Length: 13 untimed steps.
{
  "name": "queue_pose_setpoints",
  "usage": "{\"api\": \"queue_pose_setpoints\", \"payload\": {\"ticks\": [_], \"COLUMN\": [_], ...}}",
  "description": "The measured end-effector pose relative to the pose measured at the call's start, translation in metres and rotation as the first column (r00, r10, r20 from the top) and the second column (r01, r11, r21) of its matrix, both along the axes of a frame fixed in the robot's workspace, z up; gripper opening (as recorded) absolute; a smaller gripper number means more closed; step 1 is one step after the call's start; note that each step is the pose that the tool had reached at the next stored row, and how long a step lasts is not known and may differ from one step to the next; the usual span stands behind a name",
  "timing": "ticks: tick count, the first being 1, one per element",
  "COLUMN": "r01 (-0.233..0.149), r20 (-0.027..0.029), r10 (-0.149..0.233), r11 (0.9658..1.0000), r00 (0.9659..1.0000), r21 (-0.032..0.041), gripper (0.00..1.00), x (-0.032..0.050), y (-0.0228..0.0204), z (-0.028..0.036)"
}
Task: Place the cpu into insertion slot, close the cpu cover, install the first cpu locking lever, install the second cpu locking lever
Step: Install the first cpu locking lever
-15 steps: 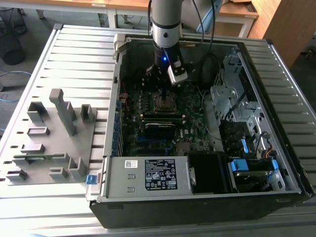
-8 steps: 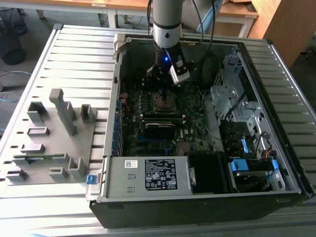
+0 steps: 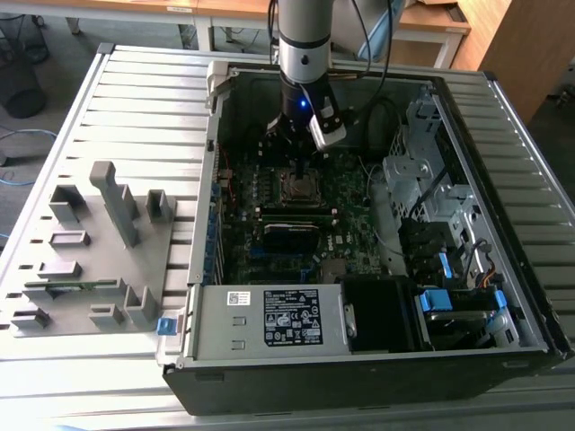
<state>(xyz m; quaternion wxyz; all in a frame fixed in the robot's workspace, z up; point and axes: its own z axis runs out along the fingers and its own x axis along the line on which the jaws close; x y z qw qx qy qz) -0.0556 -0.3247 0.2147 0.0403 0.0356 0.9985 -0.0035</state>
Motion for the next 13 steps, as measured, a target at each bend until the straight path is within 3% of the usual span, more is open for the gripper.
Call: {"api": "queue_pose_setpoints", "payload": {"ticks": [3,8,13], "r01": [0.001,0.024,0.039], "r20": [-0.0003,-0.0004,-0.0003], "r10": [-0.001,-0.024,-0.039], "r11": [1.0000,0.9997,0.9992], "r00": [1.0000,0.9997,0.9992], "r21": [0.0003,0.0001,0.0003], "gripper": [0.10,0.10,0.10], "x": [0.0001,0.0000,0.0016], "y": [-0.0005,-0.0056,-0.0081], "z": [0.0007,0.0008,0.0004]}}
